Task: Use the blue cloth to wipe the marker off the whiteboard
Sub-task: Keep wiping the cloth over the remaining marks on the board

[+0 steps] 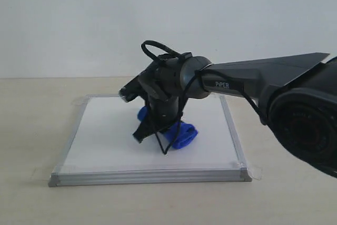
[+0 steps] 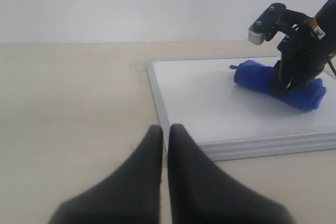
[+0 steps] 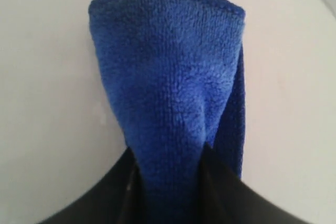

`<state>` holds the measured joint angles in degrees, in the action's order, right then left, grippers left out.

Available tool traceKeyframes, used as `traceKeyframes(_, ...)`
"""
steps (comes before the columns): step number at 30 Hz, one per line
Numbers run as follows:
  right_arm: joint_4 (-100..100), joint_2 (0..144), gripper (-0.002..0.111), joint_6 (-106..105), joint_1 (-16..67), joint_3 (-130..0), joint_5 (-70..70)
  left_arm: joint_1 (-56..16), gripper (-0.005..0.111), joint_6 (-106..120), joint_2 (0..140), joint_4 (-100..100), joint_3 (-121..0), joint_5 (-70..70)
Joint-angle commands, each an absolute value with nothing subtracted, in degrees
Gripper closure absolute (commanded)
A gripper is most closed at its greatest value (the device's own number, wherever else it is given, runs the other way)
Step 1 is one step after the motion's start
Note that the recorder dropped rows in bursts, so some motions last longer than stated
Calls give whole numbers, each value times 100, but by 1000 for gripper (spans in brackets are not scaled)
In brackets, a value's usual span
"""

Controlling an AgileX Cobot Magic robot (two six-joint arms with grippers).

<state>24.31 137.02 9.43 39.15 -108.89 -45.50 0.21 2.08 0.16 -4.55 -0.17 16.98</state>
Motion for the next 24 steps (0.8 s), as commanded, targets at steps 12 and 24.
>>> traceKeyframes(12, -751, 13607, 108, -1510, 4095, -10876, -3748, 0, 103, 221, 0, -489, 0, 1652)
traceKeyframes(24, 237, 13664, 108, -184, 4529, -10876, -3315, 0, 103, 221, 0, -489, 0, 1652)
